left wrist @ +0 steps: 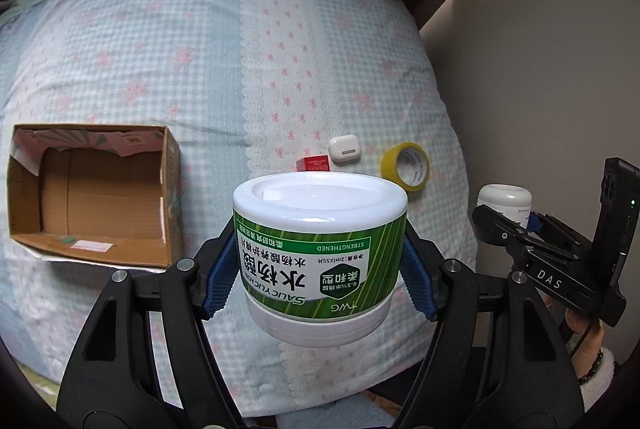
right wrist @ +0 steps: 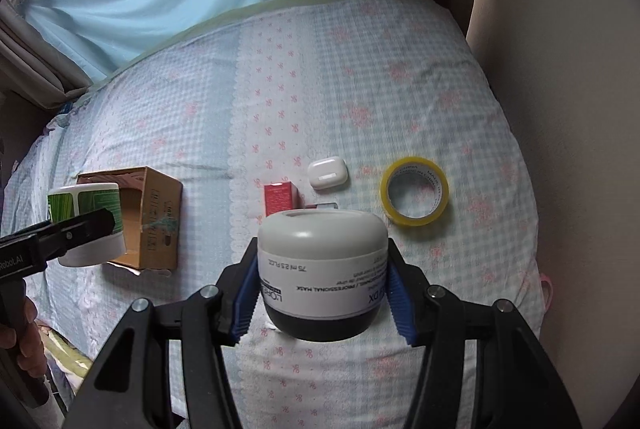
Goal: Organize rigid objects
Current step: 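Lift and carry both jars over the cardboard box with both tools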
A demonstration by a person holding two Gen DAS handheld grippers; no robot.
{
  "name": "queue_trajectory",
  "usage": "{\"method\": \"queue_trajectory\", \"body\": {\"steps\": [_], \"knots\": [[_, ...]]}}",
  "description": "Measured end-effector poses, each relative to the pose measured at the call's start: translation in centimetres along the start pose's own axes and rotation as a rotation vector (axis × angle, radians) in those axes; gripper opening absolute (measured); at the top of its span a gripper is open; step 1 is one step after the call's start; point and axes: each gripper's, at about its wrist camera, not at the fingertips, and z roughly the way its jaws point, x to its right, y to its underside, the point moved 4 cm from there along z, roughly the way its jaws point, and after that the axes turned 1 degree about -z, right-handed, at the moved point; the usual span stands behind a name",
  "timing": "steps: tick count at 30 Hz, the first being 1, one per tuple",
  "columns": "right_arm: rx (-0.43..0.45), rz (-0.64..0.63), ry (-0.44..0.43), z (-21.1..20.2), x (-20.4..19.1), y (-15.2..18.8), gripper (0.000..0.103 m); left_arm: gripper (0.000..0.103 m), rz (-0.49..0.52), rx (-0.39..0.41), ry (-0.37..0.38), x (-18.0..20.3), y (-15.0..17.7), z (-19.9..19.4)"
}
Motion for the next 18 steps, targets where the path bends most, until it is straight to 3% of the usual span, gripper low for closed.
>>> {"method": "queue_trajectory", "body": {"steps": [9,18], "knots": [[0.081,-0.033,-0.005,-5.7,-11.3,-0.1,0.052,0.068,0.028,0.074,0.017,-7.3,0.8,-11.0],[0.083,-0.014,-0.065,-4.0,-24.3,-0.8,0.052,0.068,0.062,0.052,-0.05,-19.7,0.1,-16.2]]}}
